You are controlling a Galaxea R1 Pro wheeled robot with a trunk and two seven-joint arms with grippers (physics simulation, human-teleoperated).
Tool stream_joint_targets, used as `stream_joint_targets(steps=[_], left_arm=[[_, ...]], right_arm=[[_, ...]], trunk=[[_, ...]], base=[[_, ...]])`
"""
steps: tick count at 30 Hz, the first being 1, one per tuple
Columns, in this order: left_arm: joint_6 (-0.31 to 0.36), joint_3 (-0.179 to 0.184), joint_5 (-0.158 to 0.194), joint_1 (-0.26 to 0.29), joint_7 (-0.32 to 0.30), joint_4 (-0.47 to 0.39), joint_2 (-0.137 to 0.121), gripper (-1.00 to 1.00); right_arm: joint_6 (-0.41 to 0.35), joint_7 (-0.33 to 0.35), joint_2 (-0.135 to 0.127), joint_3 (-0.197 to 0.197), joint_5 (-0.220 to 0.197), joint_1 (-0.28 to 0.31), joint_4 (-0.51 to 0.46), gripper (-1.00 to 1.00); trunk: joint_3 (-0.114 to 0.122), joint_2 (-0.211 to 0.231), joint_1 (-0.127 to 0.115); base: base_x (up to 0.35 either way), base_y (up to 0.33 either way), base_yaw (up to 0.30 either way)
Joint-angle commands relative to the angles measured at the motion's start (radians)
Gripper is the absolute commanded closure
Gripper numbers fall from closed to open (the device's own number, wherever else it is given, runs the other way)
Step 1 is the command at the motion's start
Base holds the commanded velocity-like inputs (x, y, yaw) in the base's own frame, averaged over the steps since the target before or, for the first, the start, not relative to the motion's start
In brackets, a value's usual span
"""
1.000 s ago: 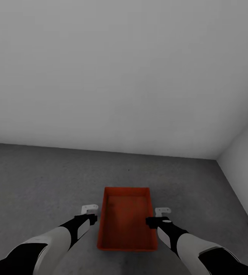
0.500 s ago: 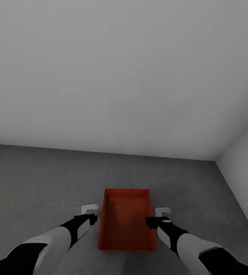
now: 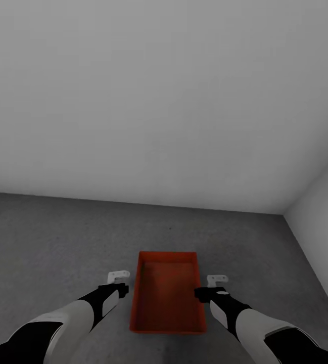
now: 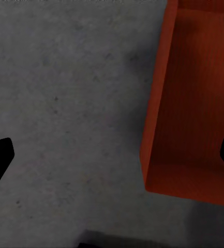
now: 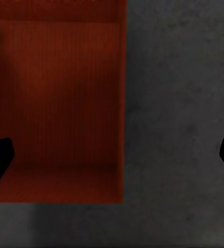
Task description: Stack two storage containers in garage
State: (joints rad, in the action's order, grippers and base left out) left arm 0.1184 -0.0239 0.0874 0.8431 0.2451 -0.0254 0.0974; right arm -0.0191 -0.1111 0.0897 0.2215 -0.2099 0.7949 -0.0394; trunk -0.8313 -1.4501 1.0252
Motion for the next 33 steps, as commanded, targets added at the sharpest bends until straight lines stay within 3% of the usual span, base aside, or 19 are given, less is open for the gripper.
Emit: stream_joint_targets(steps=[1, 33], left_arm=[[0.004, -0.001, 0.009, 0.000, 0.003, -0.002, 0.000, -1.00], [0.003, -0.002, 0.009, 0.000, 0.004, -0.002, -0.001, -1.00]], right_arm=[[-0.002, -0.004, 0.000, 0.009, -0.010, 0.000, -0.001, -1.00], [-0.001, -0.006, 0.000, 0.009, -0.010, 0.000, 0.001, -1.00]], trunk=[[0.003, 0.007, -0.004], [0.103, 0.231, -0.127]], base=[[0.000, 0.000, 0.000], [0.000, 0.000, 0.000]])
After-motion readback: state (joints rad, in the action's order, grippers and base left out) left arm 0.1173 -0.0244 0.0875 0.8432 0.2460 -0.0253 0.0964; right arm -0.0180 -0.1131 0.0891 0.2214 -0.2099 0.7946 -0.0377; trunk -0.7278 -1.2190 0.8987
